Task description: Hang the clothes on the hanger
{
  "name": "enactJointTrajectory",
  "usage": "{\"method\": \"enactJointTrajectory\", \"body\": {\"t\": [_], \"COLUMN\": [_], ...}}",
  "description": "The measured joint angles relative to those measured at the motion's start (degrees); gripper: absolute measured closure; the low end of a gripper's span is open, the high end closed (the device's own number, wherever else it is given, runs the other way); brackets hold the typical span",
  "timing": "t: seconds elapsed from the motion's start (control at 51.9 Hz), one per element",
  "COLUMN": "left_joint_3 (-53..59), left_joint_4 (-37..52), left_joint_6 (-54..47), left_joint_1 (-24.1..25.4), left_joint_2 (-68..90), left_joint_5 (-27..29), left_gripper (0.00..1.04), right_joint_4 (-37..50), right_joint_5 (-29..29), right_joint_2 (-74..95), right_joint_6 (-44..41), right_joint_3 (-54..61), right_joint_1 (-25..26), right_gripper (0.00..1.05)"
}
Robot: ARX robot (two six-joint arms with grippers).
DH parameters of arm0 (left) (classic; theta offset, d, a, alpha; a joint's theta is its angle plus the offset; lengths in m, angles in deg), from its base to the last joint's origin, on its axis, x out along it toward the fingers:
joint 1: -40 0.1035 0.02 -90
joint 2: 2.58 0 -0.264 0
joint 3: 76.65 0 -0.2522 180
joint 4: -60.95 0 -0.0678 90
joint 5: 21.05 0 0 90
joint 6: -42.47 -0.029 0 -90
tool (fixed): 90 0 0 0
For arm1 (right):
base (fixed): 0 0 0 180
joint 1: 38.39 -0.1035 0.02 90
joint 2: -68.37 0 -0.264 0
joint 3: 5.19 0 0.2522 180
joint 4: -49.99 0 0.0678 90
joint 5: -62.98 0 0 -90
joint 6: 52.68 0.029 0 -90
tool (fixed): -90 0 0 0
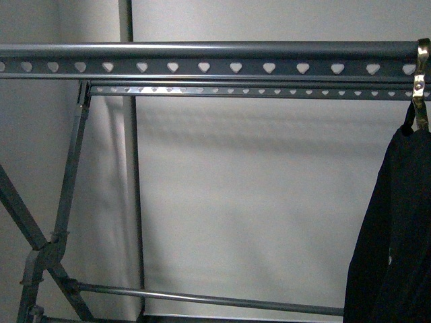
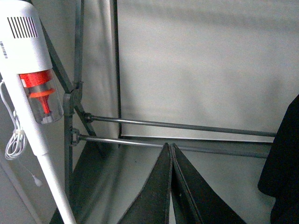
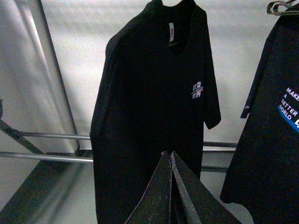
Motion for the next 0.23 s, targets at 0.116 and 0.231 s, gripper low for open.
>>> {"method": "enactJointTrajectory", "body": {"t": [0.116,0.231], "left_joint_3": [0.0,0.0], "left_joint_4": [0.0,0.0], "left_joint_6": [0.0,0.0], "left_joint_1": [0.0,0.0], "left_joint_2": [0.0,0.0], "left_joint_5": [0.0,0.0], "left_gripper": [1.01,0.94], "right_joint_4": [0.0,0.0], "right_joint_5": [0.0,0.0], "right_joint_2": [-0.1,-0.1], "right_joint_6": [0.0,0.0], "right_joint_3": [0.2,0.2], "right_joint_1": [0.0,0.0], "right_gripper": [1.02,0.94]}}
